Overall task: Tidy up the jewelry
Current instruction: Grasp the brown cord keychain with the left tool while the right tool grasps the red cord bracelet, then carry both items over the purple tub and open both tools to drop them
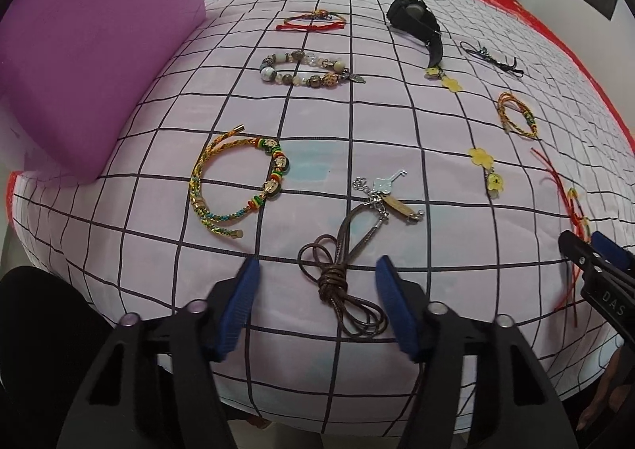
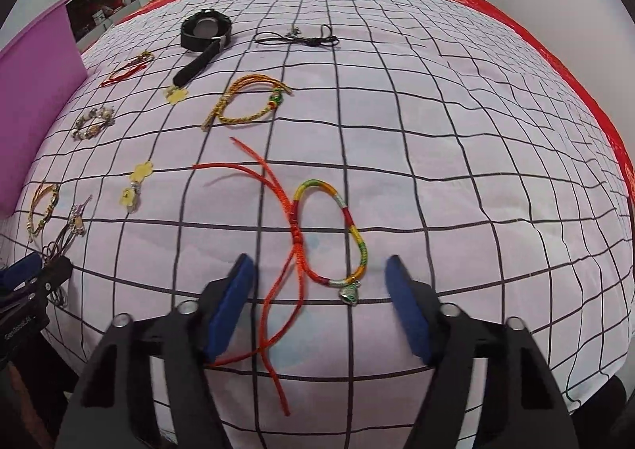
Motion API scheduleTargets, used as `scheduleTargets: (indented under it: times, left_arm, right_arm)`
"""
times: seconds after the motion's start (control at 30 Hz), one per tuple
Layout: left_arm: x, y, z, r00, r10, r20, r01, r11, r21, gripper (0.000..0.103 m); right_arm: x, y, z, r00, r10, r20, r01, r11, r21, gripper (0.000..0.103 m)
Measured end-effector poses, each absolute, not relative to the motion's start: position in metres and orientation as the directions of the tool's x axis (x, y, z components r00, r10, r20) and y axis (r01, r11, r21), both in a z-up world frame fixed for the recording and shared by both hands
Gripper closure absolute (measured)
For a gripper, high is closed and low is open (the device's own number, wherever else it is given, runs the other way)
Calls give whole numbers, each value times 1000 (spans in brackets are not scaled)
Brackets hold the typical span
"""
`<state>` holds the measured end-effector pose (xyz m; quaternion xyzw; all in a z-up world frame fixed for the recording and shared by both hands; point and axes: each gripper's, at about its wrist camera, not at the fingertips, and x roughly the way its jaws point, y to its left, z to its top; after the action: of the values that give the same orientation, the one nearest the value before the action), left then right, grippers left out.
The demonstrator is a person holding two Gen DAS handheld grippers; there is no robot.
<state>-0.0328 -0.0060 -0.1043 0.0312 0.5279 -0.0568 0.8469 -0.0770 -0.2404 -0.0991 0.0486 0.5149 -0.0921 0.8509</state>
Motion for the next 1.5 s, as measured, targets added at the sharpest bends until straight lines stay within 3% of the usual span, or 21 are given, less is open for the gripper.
scheduleTargets:
  times: [0.17,0.33,0.67,1.0,1.33,1.5]
  left_arm:
    - [-36,-6,-102,443,-54,-895,136,991,8,85]
    - [-37,-10,-102,446,-53,-894,160,987,22,92]
    - [-33,0,-80,439,-137,-888,190,980,-57,92]
    - [-23,16,-12,518,-222,-826,223,967,-120,92]
    - [10,59,74,639,-260,-724,217,964,-154,92]
    - [33,96,109,704,-214,-678,169,977,-132,92]
  right_arm:
    - [-76,-236,-96,453,-88,-887,182,983,-4,80]
    - [-78,-235,-94,454,-65,-889,177,984,18,99]
    - [-89,-238,-65,508,4,-862,179,978,110,99]
    - [-77,-223,-9,585,72,-808,131,975,182,99]
    - [-29,-159,69,686,176,-706,-36,977,208,99]
    - [9,-112,100,704,272,-656,-150,960,237,99]
